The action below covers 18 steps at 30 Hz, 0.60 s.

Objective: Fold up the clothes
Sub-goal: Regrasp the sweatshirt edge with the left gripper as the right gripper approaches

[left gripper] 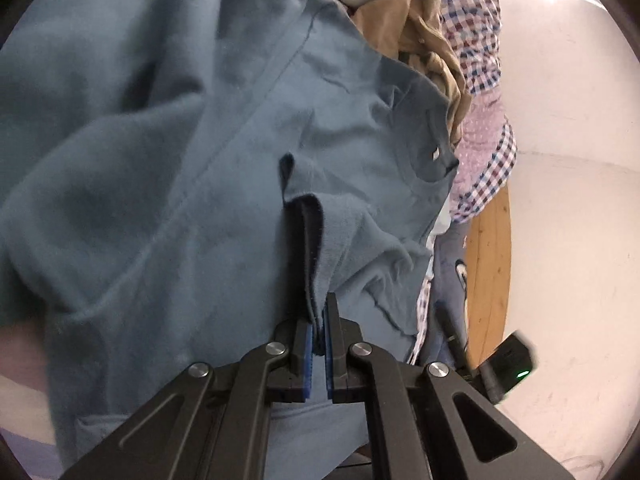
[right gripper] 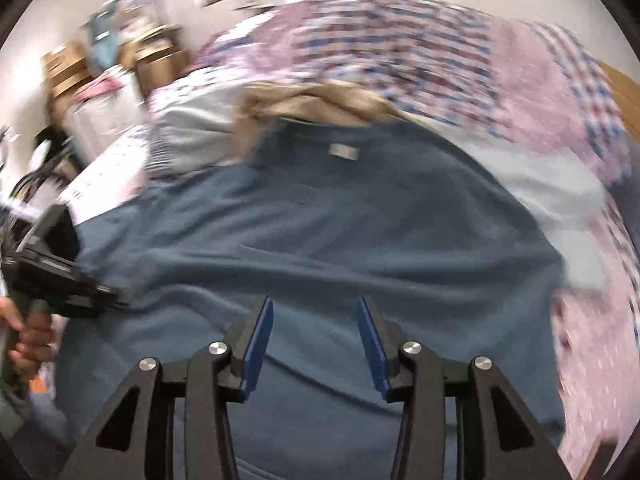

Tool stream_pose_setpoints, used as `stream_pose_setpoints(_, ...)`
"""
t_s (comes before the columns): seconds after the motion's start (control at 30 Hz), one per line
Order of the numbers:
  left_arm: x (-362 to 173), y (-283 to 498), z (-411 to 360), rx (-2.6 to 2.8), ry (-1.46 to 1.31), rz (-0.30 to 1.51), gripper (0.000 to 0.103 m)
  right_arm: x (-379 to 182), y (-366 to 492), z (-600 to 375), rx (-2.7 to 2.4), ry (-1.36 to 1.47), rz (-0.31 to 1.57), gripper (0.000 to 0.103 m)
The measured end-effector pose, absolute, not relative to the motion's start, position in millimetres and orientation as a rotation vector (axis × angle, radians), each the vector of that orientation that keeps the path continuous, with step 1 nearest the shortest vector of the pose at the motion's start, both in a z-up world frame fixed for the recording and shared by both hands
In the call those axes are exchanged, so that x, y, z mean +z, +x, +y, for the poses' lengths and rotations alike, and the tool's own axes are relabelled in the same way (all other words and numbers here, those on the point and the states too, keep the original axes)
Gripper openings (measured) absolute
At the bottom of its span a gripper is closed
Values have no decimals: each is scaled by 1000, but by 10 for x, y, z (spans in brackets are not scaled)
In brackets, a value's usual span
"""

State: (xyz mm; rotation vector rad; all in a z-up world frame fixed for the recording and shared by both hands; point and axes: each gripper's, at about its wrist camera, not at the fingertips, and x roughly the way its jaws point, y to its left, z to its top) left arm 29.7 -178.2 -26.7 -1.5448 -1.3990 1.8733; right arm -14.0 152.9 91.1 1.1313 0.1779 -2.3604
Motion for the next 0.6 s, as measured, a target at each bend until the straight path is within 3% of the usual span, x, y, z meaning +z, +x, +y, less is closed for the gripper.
stream_pose_setpoints(0.27, -314, 326, -1759, 1874, -1540, -1408, 3, 946, -551, -63, -1881, 1199, 284, 47)
stream_pose_setpoints(0.6, -342, 293, -1764, 1851, -1543, -1422, 4, 368, -695, -779, -1654, 1315, 628, 44)
